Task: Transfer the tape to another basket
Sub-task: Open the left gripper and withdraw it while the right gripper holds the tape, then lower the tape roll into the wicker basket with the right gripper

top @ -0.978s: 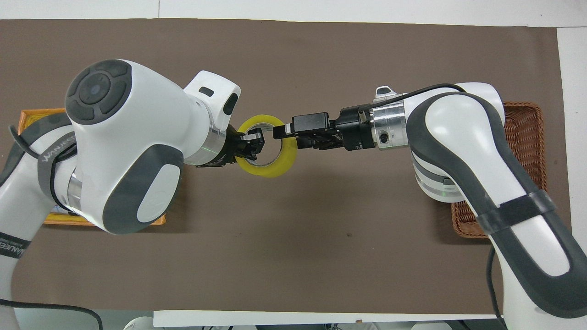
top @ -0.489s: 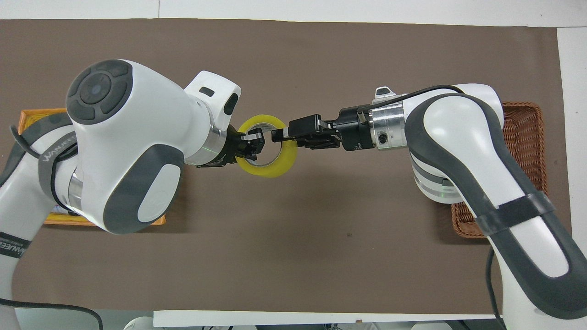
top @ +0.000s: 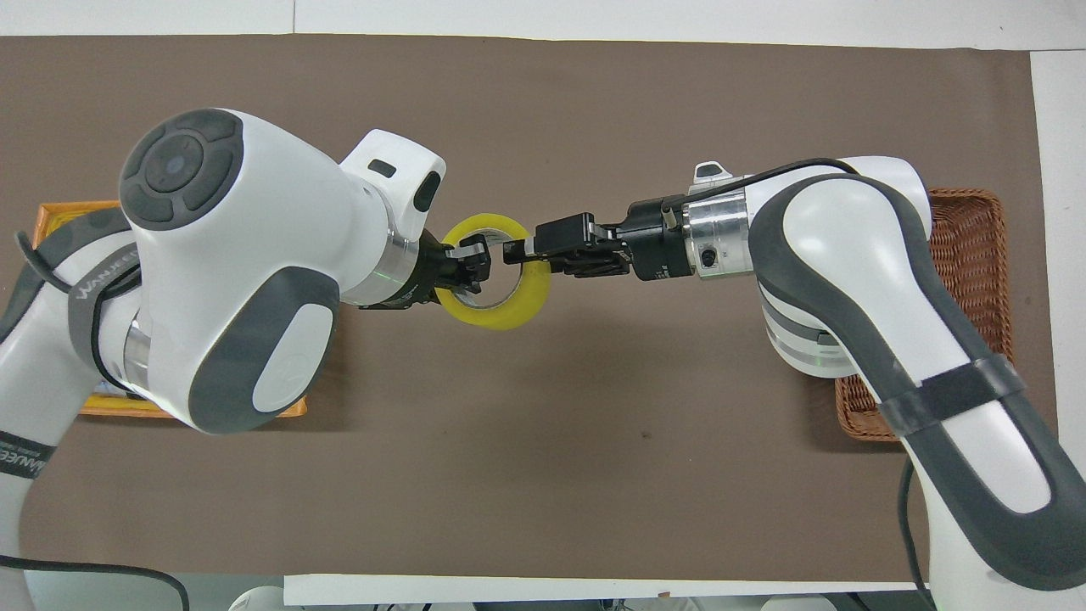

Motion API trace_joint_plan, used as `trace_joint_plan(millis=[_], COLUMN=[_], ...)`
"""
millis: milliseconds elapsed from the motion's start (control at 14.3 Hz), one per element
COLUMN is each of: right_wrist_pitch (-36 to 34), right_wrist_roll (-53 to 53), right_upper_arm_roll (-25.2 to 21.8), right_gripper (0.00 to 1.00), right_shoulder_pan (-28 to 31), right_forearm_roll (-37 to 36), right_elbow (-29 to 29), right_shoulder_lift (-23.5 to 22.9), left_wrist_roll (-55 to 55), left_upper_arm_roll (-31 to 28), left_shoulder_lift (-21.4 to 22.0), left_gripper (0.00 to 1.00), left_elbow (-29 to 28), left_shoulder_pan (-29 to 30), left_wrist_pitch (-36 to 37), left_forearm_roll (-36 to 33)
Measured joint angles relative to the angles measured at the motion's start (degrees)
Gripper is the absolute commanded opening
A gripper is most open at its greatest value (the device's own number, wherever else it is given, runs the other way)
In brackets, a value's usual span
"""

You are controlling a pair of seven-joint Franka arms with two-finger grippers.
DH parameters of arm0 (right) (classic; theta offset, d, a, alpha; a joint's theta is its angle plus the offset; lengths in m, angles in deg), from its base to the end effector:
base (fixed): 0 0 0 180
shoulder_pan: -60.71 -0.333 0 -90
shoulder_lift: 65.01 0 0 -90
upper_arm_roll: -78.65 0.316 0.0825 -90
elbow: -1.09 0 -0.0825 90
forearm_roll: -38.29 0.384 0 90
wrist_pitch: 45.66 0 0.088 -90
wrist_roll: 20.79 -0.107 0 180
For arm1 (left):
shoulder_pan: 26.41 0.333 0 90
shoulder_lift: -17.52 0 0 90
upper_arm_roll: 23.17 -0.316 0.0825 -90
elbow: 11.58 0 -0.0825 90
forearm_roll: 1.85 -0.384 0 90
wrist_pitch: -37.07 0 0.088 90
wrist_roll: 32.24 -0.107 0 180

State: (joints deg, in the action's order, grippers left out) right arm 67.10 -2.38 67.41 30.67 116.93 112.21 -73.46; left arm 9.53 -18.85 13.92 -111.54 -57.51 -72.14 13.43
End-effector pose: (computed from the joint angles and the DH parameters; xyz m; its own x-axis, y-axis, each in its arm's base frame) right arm 0.5486 0.2584 0.4440 0.9958 0.0238 -0.0884 -0.0729 -0.3773 -0.9232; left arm 0.4733 -0.3586 0.5382 0.9792 0.1710 -0.1089 0.1936 -0.9481 0.2524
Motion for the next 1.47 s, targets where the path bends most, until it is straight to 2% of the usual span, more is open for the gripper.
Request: trace_joint_plan(millis=[140, 280, 559, 699, 909, 1048, 1258, 1468], right_wrist_pitch=[0.0, 0.0, -0.1, -2.4, -9.8, -14.0, -20.9, -26.2], right_wrist_roll=[0.0, 0.0, 0.0, 0.1, 3.0, 6.2, 13.7, 21.4], right_upper_arm_roll=[0.0, 0.0, -0.3, -0.5, -0.8, -1.0, -1.3, -1.3], right_gripper=[0.0, 0.0, 0.0, 0.0, 0.0, 0.0, 0.0, 0.0], right_shoulder_pan=[0.0, 0.0, 0.8, 4.1, 14.3, 22.2, 35.6, 46.5], right_forearm_roll=[0.0, 0.0, -0.7, -4.5, -12.3, -19.2, -26.1, -29.5], right_elbow=[0.1, 0.2, 0.2, 0.1, -0.1, -0.3, -1.0, -3.1], right_shoulder_lift=[0.0, 0.0, 0.0, 0.0, 0.1, 0.1, -0.6, -4.3], left_wrist_roll=[0.2, -0.5, -14.2, -23.1, -34.5, -37.2, -37.6, -37.6], left_upper_arm_roll=[-0.8, -1.8, -2.8, -2.9, -3.0, -3.0, -2.9, -2.6], left_shoulder_lift=[1.9, 4.1, 5.8, 5.8, 5.8, 5.8, 5.8, 5.8], left_gripper=[1.0, 1.0, 1.0, 1.0, 1.0, 1.0, 1.0, 1.0], left_elbow=[1.4, 2.4, 2.7, 2.7, 2.9, 2.9, 2.9, 2.9], left_shoulder_pan=[0.5, 3.4, 14.9, 20.1, 27.2, 30.3, 32.0, 32.0], left_wrist_pitch=[2.6, 6.3, 13.9, 15.8, 16.5, 16.5, 16.5, 16.7], left_forearm_roll=[0.0, -0.7, -7.3, -10.2, -12.8, -13.2, -13.4, -13.4])
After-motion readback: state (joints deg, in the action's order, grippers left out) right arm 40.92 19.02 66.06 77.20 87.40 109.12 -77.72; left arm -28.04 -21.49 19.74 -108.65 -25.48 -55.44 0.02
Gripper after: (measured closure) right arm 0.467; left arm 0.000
